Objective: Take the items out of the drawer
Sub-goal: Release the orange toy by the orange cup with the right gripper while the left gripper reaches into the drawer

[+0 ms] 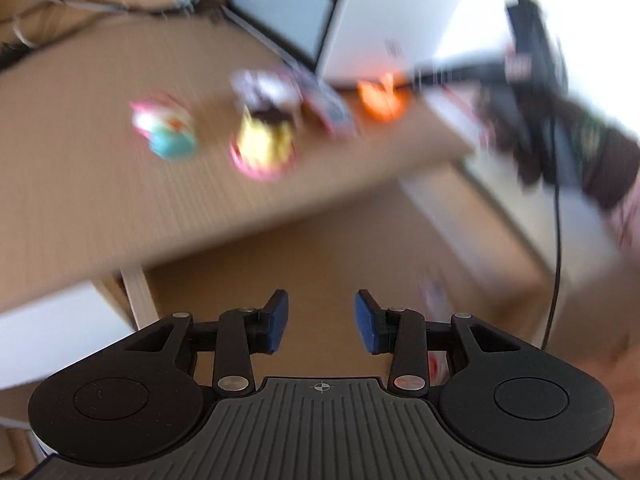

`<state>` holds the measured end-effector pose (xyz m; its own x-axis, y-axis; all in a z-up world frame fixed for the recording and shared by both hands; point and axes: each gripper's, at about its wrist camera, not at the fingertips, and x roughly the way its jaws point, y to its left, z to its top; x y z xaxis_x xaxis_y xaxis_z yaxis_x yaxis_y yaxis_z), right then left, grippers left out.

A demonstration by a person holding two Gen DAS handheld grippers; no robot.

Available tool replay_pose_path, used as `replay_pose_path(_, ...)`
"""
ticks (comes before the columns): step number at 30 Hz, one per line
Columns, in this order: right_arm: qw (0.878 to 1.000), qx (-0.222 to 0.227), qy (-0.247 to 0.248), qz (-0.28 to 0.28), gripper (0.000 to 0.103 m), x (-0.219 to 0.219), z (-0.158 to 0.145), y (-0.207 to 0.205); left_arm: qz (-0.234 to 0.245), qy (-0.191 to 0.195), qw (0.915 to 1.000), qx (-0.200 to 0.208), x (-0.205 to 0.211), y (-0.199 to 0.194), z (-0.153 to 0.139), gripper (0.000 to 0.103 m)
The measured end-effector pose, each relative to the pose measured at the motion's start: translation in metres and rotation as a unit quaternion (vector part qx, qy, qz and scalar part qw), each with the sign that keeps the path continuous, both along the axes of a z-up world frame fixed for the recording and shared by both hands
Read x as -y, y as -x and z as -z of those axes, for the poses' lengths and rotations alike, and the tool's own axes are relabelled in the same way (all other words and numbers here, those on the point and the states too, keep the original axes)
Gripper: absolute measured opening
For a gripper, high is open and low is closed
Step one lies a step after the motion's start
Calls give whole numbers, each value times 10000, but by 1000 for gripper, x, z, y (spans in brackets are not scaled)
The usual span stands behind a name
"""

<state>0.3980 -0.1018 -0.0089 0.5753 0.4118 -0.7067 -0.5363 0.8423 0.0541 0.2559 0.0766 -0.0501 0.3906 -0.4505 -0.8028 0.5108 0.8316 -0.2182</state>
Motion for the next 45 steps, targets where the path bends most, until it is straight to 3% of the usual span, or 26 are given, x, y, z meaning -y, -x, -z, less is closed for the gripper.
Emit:
replay_pose_path(3, 9996, -120, -248, 66, 58, 12, -6, 9, 207, -157, 9992, -304, 4, 4, 16, 40)
replay_pose_path(7, 9983, -328, -470, 49, 60, 28, -16, 31, 387, 13, 9952, -902, 9, 0, 35, 40)
replay_pose_path(10, 9976, -499, -471, -63, 62, 37, -18, 53, 702, -81, 9898, -1235, 23, -2, 49, 40)
replay_pose_path(17, 9927, -1128, -140, -414, 62, 47, 9, 105, 1033, -350, 9715, -2104, 52, -2, 73, 40)
replay_pose_path(21, 9878, -1517, -11, -342, 62, 52, 27, 112, 871, -371, 9710, -2196, 45, -7, 71, 40)
replay_pose_path(23, 9789, -2020, -106, -287, 63, 52, 39, 112, 612, -429, 9747, -2107, 35, -9, 69, 40)
replay_pose_path(25, 9557, -2895, -432, -296, 63, 48, 56, 112, 324, -480, 9794, -1933, 25, -12, 67, 40)
replay_pose_path(26, 9344, -3473, -728, -312, 63, 46, 67, 112, 155, -509, 9820, -1815, 19, -14, 64, 40)
replay_pose_path(29, 8509, -5025, -1499, -306, 63, 33, 104, 121, -391, -479, 9905, -1232, 2, -17, 49, 40)
replay_pose_path(30, 8342, -5306, -1473, -301, 63, 24, 113, 125, -553, -415, 9920, -1057, -3, -17, 43, 40)
replay_pose_path(31, 8298, -5420, -1283, -365, 63, 13, 119, 129, -705, -340, 9929, -899, -8, -16, 37, 40)
replay_pose_path(34, 8554, -5104, -411, -787, 64, -23, 116, 141, -1050, -192, 9933, -452, -21, -12, 17, 40)
replay_pose_path(35, 8567, -5072, -233, -906, 65, -34, 116, 143, -1120, -195, 9931, -303, -24, -10, 12, 40)
replay_pose_path(38, 8397, -5308, 88, -1142, 71, -65, 118, 152, -1182, -270, 9926, 75, -31, -1, 1, 40)
replay_pose_path(43, 8420, -4971, 1402, -1558, 74, -109, 121, 173, -837, -284, 9960, 119, -40, 12, -5, 40)
replay_pose_path(45, 8440, -4868, 1622, -1559, 76, -117, 125, 177, -629, -342, 9974, 9, -43, 14, -6, 40)
